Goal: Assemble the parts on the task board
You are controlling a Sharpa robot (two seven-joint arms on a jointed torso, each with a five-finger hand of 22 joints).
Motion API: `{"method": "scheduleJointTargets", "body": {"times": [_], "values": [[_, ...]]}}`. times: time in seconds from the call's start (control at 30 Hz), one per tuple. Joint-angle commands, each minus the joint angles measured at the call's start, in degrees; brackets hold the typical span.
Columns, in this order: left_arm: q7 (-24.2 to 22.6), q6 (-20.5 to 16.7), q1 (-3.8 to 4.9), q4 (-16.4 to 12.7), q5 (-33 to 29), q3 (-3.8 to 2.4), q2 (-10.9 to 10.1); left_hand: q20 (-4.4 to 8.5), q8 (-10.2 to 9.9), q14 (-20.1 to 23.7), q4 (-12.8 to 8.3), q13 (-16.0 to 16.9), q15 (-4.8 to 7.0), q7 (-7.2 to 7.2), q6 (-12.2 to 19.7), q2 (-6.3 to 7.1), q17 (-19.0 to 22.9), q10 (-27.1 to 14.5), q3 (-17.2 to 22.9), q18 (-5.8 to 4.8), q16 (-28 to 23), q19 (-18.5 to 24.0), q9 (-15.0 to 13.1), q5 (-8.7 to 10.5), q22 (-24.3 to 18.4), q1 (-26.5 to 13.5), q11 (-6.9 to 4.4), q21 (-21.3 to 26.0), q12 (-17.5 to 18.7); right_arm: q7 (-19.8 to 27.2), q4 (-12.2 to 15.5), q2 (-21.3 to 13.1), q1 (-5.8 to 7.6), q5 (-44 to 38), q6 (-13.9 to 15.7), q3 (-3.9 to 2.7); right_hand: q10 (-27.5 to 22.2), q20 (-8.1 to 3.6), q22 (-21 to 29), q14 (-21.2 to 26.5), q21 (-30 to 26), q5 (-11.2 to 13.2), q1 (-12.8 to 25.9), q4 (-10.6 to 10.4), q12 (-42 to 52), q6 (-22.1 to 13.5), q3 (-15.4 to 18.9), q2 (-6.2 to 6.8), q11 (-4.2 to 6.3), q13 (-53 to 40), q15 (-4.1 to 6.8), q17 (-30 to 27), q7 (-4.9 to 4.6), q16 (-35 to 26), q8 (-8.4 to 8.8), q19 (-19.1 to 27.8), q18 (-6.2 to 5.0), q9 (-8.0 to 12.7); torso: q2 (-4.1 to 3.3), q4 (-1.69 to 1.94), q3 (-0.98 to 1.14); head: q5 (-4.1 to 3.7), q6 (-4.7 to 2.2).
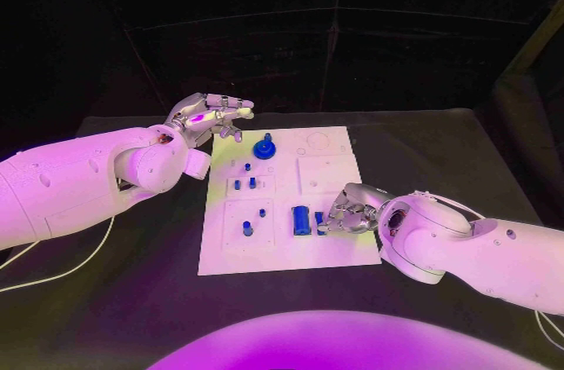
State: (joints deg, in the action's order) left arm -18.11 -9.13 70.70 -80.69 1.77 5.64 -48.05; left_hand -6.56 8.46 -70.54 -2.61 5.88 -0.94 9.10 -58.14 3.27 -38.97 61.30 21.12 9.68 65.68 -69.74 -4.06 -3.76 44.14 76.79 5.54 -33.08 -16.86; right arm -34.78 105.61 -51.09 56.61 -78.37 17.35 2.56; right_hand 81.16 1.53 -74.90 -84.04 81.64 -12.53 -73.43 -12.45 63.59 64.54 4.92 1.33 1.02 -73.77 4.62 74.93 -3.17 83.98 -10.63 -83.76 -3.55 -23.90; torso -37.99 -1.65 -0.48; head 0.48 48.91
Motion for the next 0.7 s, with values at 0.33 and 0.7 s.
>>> {"method": "scheduleJointTargets", "body": {"times": [0.33, 0.7], "values": [[-0.2, 0.4, 0.09, 0.1, -0.1, -0.04, 0.1, 0.04, 0.3, 0.4, -0.2, 0.0, 0.12, 0.12, 0.1, -0.57, 0.0, -0.4, 0.2, 0.77, -0.2, 0.2, 0.1, 0.17, -0.1, -0.2, -0.09, 0.4, -0.2, 9.7, 2.3, -0.7, 0.01, -7.1, 9.1, -0.02, 0.4, -0.30, -0.6, -4.0, -0.2, -0.9, -1.1, 0.7, 0.2, 1.3, 1.8, 0.02, 0.47, -0.3, 0.50, 5.0, 0.40, 0.0, -1.29, -0.7, 0.43, -0.9, 0.00, -0.02, 0.02, 0.09, -0.14], [-0.1, 0.4, 0.09, 0.1, -0.1, -0.04, 0.1, 0.04, 0.3, 0.4, -0.2, 0.0, 0.12, 0.12, 0.1, -0.57, 0.0, -0.4, 0.2, 0.77, -0.2, 0.2, 0.1, 0.17, -0.1, -0.2, -0.09, 0.4, -0.2, 8.6, 2.1, 0.1, 0.01, -9.3, 3.2, -0.02, 0.5, -0.43, -0.7, -4.0, -0.1, 1.4, -2.4, 1.6, 0.3, 1.1, 2.8, -0.10, 0.56, -0.4, 0.60, 5.2, 0.51, 0.1, -1.83, -0.8, 0.45, -1.3, 0.04, 0.05, -0.05, 0.01, 0.06]]}}
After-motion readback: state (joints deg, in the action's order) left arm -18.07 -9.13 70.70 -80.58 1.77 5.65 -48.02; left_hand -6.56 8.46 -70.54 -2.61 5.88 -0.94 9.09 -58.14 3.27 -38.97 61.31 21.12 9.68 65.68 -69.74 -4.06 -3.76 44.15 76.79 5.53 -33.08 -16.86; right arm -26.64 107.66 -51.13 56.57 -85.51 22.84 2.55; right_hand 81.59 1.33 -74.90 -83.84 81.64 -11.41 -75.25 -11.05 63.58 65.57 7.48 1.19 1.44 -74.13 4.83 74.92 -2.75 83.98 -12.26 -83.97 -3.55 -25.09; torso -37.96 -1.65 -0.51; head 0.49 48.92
